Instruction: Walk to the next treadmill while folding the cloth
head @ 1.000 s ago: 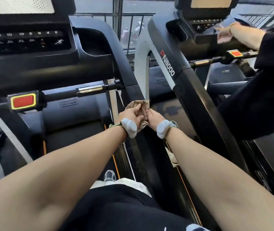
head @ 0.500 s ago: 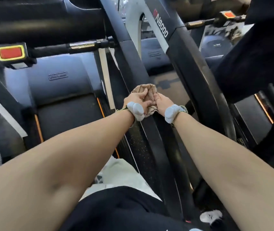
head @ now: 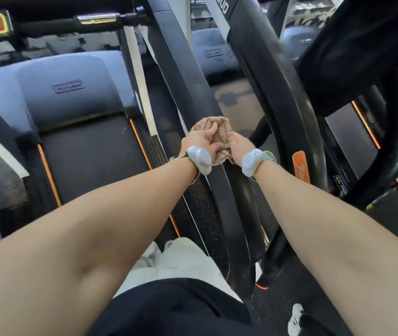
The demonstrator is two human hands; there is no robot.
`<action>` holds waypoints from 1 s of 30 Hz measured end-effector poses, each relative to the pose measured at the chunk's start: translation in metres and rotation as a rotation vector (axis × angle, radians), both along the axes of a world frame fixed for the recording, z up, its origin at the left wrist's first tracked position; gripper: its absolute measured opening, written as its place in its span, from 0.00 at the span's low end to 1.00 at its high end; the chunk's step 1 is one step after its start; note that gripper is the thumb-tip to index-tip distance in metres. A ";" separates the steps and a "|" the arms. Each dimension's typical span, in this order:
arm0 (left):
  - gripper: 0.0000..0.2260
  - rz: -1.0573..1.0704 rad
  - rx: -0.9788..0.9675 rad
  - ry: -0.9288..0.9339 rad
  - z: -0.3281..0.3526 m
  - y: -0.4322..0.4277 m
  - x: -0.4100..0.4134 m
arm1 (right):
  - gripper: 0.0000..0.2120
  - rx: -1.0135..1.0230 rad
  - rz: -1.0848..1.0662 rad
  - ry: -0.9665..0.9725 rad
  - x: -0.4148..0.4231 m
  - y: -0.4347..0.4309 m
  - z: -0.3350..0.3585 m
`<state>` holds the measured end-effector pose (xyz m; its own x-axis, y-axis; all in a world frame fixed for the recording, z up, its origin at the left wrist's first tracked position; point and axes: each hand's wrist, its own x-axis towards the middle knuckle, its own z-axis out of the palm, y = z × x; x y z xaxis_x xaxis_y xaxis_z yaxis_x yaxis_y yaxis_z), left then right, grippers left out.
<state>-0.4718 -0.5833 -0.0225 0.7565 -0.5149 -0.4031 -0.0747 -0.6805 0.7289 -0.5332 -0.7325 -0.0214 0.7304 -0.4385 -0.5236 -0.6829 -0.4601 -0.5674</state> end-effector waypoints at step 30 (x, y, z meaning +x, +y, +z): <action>0.21 0.243 -0.042 0.097 -0.048 -0.021 -0.285 | 0.22 0.230 0.010 0.085 -0.268 -0.029 -0.061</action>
